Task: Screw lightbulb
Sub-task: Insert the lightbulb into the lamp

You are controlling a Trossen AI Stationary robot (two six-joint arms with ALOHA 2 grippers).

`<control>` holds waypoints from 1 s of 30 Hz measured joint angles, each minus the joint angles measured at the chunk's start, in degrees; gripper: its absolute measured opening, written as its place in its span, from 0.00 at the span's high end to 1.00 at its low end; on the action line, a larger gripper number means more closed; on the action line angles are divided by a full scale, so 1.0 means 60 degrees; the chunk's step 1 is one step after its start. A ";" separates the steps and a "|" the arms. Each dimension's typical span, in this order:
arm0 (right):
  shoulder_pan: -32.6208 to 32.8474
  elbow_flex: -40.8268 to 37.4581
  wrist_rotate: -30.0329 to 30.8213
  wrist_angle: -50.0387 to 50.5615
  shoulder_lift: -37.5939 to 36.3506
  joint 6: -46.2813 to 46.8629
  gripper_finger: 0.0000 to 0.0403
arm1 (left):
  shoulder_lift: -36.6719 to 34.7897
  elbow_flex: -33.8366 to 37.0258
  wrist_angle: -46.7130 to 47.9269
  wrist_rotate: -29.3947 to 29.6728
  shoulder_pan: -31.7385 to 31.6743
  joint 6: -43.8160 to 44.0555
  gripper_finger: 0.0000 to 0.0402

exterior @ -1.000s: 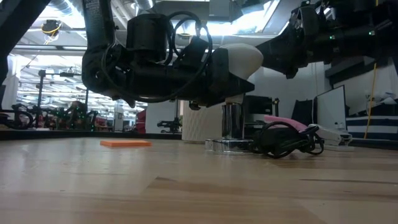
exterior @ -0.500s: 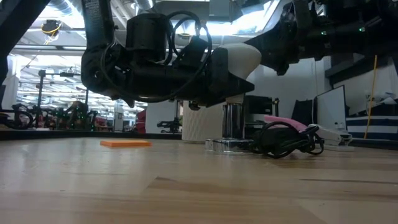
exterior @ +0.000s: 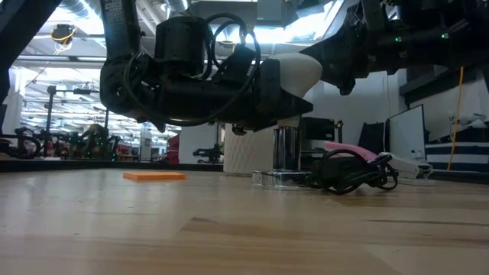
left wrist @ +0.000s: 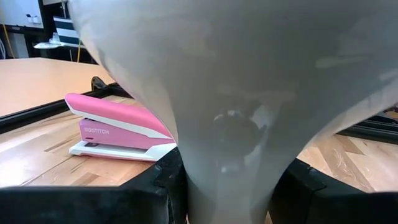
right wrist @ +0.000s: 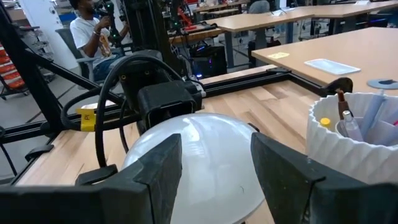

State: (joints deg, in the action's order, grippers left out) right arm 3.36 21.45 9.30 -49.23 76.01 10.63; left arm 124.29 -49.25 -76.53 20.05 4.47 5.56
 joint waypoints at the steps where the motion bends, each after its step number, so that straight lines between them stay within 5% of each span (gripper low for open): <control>1: 0.0000 0.0000 0.0000 0.0004 0.0000 0.0000 0.50 | 0.0000 0.0000 0.0000 0.0000 0.0000 -0.0004 0.62; 10: 0.0000 0.0000 0.0004 0.0055 0.0000 -0.0055 0.53 | 0.0000 0.0000 0.0002 0.0004 -0.0004 -0.0002 0.62; 30: 0.0004 -0.0004 0.0000 0.0117 0.0004 -0.0091 0.90 | 0.0011 -0.0007 0.0004 0.0036 -0.0007 0.0013 0.62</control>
State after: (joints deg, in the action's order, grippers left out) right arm 3.38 21.43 9.30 -48.53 76.03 10.09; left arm 124.36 -49.30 -76.51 20.27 4.43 5.64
